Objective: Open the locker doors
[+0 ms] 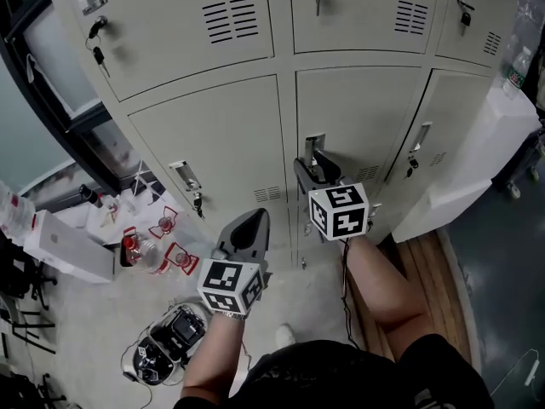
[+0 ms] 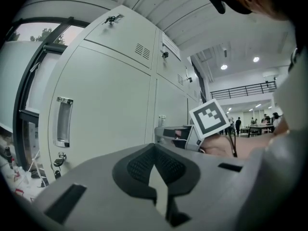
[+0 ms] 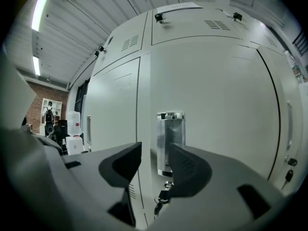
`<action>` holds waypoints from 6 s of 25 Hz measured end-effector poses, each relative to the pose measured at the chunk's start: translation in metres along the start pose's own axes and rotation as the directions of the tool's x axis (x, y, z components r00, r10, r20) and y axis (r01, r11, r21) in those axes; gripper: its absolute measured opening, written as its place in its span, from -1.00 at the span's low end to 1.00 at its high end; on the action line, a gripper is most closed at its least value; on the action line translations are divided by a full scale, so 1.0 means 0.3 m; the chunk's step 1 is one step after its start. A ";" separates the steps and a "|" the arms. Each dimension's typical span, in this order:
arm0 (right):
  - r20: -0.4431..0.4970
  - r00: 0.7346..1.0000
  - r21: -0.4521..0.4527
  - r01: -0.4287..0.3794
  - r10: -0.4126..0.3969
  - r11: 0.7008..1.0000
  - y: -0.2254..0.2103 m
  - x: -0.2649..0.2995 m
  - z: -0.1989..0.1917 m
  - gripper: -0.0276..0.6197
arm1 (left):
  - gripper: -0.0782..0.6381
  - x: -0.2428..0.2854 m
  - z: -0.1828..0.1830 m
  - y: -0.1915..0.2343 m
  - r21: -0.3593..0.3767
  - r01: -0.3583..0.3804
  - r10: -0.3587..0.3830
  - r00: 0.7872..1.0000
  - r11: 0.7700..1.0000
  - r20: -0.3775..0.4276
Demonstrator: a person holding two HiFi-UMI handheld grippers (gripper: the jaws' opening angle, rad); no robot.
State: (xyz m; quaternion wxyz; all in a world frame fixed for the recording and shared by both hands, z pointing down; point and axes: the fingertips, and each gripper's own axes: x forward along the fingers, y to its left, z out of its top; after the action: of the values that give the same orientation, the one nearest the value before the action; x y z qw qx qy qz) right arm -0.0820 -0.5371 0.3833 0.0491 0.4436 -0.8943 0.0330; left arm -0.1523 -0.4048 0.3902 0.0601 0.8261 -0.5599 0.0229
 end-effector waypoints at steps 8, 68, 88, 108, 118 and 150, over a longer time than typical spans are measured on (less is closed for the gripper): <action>0.001 0.999 -0.022 0.045 -0.045 0.999 -0.012 0.057 -0.010 -0.36 | -0.79 0.032 -0.012 0.037 0.002 0.027 -0.027 1.000 1.000 -0.013; -0.020 0.988 -0.079 -0.153 0.152 0.985 -0.013 -0.433 -0.075 -0.57 | -0.79 -0.071 -0.025 -0.423 0.005 0.031 -0.031 0.999 0.999 0.015; -0.018 0.963 -0.111 -0.269 0.268 0.957 -0.211 -0.775 -0.119 -0.56 | -0.79 -0.068 -0.042 -0.801 0.023 0.013 -0.013 0.999 1.000 0.029; 0.046 0.999 -0.039 0.009 -0.007 0.999 -0.405 -0.943 -0.135 -0.52 | -0.79 -0.108 -0.084 -0.842 0.003 0.057 -0.057 0.998 0.998 0.005; 0.069 0.984 -0.092 0.172 -0.166 0.981 -0.398 -0.938 -0.108 -0.48 | -0.79 -0.176 -0.094 -0.793 0.011 0.067 -0.067 0.998 0.998 -0.016; 0.072 0.977 -0.046 0.205 -0.202 0.978 -0.284 -1.093 -0.098 -0.91 | -0.79 -0.377 -0.100 -0.754 -0.002 0.024 -0.024 1.000 1.000 0.017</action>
State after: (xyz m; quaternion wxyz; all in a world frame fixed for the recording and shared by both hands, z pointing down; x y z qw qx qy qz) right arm 0.1848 -0.3266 0.3753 0.0340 0.5322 -0.8459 -0.0107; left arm 0.0162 -0.2139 0.3912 0.0568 0.8327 -0.5506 0.0146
